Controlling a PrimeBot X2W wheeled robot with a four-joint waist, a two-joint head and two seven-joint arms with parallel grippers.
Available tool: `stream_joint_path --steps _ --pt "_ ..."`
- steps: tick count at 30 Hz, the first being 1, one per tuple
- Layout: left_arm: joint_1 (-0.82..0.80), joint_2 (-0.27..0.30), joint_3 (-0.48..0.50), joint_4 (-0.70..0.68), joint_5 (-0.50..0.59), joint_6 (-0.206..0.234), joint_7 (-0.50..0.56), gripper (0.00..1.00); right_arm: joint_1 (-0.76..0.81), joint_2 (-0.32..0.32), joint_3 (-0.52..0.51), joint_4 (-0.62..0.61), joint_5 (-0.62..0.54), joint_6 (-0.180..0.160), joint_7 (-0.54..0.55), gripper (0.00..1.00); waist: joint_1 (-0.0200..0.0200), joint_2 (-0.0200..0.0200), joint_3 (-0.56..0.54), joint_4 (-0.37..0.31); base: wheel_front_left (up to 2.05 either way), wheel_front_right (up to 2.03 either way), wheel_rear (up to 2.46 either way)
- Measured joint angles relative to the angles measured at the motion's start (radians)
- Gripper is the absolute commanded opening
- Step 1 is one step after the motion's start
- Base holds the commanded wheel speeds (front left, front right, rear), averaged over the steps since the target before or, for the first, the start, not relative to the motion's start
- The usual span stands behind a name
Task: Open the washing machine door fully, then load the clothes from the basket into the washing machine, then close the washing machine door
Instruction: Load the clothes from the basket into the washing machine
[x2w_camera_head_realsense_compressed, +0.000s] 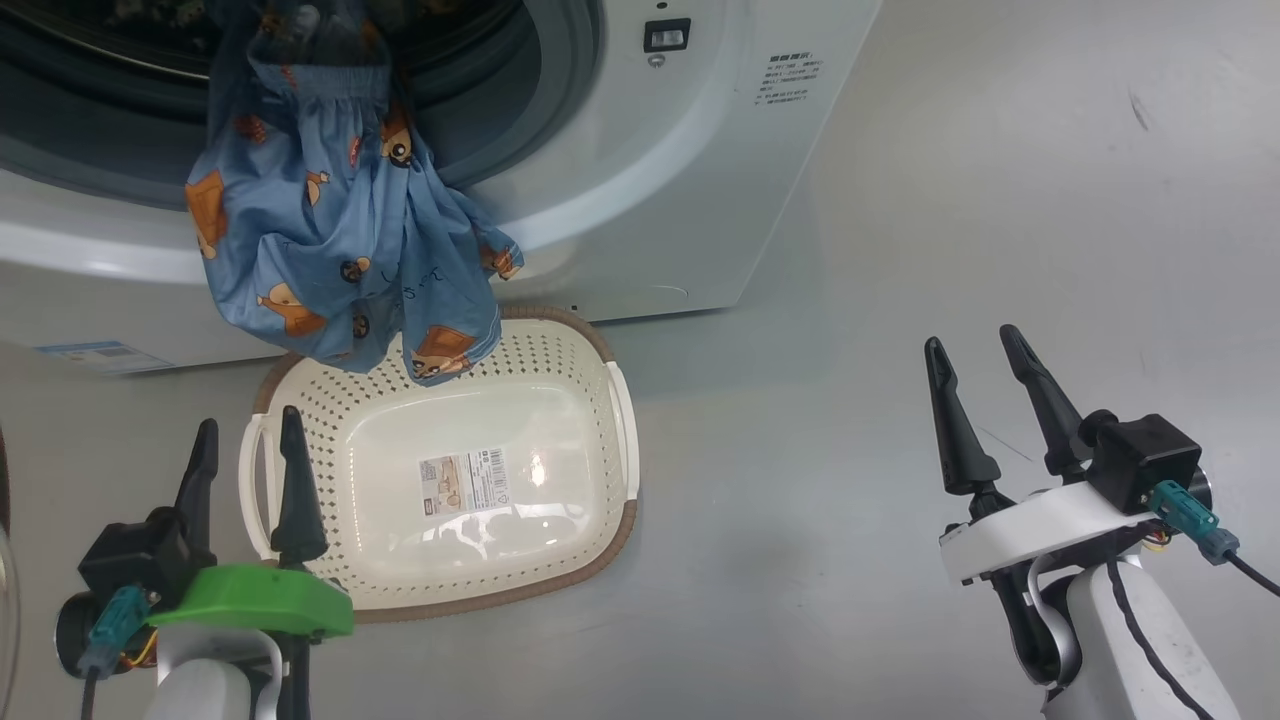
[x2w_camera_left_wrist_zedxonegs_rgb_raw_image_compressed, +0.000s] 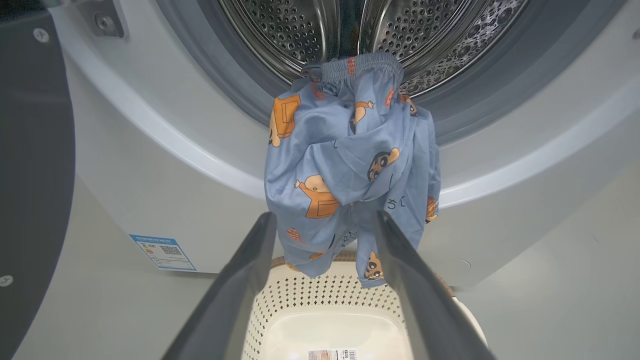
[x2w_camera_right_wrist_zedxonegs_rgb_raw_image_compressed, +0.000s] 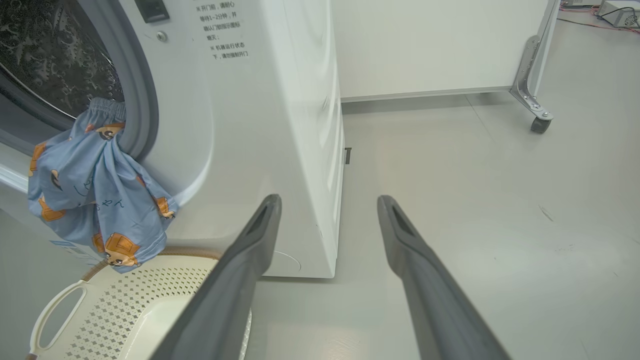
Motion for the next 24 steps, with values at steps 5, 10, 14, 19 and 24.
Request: stream_joint_path --steps 5,10,14,19,24 --pt "-0.010 0.000 -0.012 -0.002 0.000 -0.010 0.001 1.00 -0.003 0.003 0.012 -0.003 0.000 0.000 0.000 1.00 0.0000 0.0000 0.034 -0.013 0.00 0.00 0.00" --pt "-0.063 0.007 -0.025 0.005 -0.001 -0.026 0.012 1.00 -0.029 0.005 0.029 -0.008 0.000 0.000 0.000 1.00 0.0000 0.0000 0.074 -0.031 0.00 0.00 0.00" --pt "-0.112 0.018 -0.027 0.023 -0.001 -0.035 0.020 1.00 -0.048 0.006 0.032 -0.016 0.000 0.000 0.000 1.00 0.0000 0.0000 0.106 -0.050 0.00 0.00 0.00" --pt "-0.188 0.031 -0.031 0.040 -0.001 -0.044 0.021 1.00 -0.064 0.007 0.032 -0.017 0.000 0.000 0.000 1.00 0.0000 0.0000 0.144 -0.075 0.00 0.00 0.00" --pt "-0.240 0.038 -0.034 0.083 -0.001 -0.051 0.024 1.00 -0.081 0.009 0.035 -0.018 0.000 0.000 0.000 1.00 0.0000 0.0000 0.174 -0.103 0.00 0.00 0.00"
